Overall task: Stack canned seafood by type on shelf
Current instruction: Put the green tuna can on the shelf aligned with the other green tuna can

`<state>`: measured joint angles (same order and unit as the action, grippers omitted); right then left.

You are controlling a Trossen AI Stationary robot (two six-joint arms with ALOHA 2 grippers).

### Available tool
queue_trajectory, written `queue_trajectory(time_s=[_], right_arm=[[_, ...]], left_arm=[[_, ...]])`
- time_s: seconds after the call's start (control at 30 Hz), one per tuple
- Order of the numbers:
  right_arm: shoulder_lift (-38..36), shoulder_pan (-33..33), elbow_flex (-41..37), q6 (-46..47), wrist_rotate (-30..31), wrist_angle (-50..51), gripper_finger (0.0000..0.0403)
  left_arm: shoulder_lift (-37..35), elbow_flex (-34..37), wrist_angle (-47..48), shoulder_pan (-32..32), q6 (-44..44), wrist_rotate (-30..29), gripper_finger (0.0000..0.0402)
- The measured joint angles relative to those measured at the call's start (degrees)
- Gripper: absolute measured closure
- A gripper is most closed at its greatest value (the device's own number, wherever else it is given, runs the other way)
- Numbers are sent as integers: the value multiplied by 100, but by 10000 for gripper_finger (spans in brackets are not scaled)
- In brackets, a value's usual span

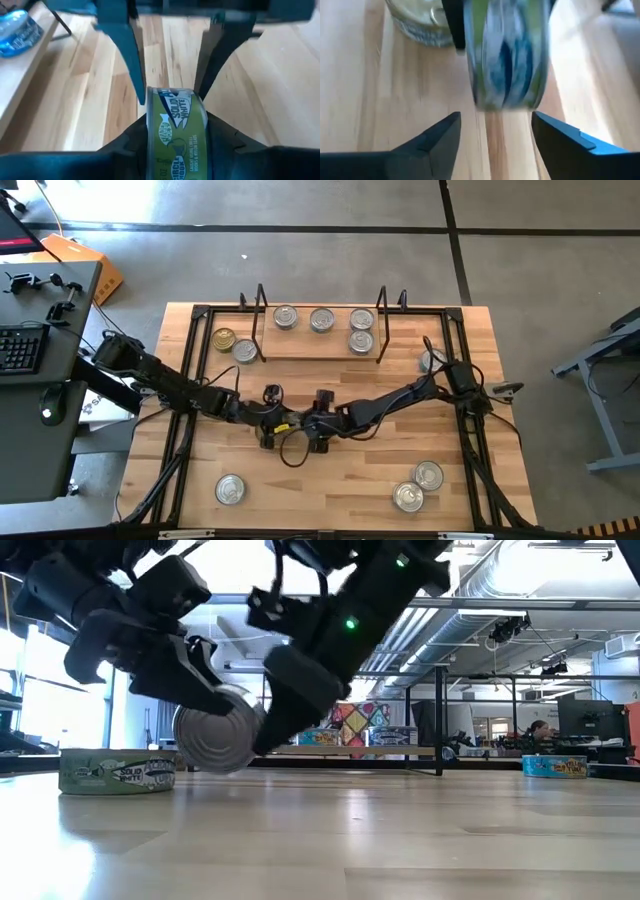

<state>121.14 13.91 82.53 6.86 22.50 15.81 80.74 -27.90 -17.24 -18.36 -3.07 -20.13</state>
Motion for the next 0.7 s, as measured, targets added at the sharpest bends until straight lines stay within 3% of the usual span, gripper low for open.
queue_trajectory(time_s=[0.13,0.3,0.47,0.57,0.7], right_arm=[[-47,224,-890,279,288,-889,165],[-4,828,-2540,464,1125,-4644,179],[15,1323,-3420,-541,2031,-7872,187],[13,1523,-3439,-1705,2012,-9237,187],[4,1620,-3130,-2980,1204,-10025,187]], left_arm=[[-123,0,-164,-81,-10,-28,285],[-227,-1,-1321,-223,-409,210,285],[-205,-4,-2764,-246,-949,1093,285],[-187,-7,-3496,-236,-1097,1546,285],[-185,-7,-4103,-236,-1107,2020,285]])
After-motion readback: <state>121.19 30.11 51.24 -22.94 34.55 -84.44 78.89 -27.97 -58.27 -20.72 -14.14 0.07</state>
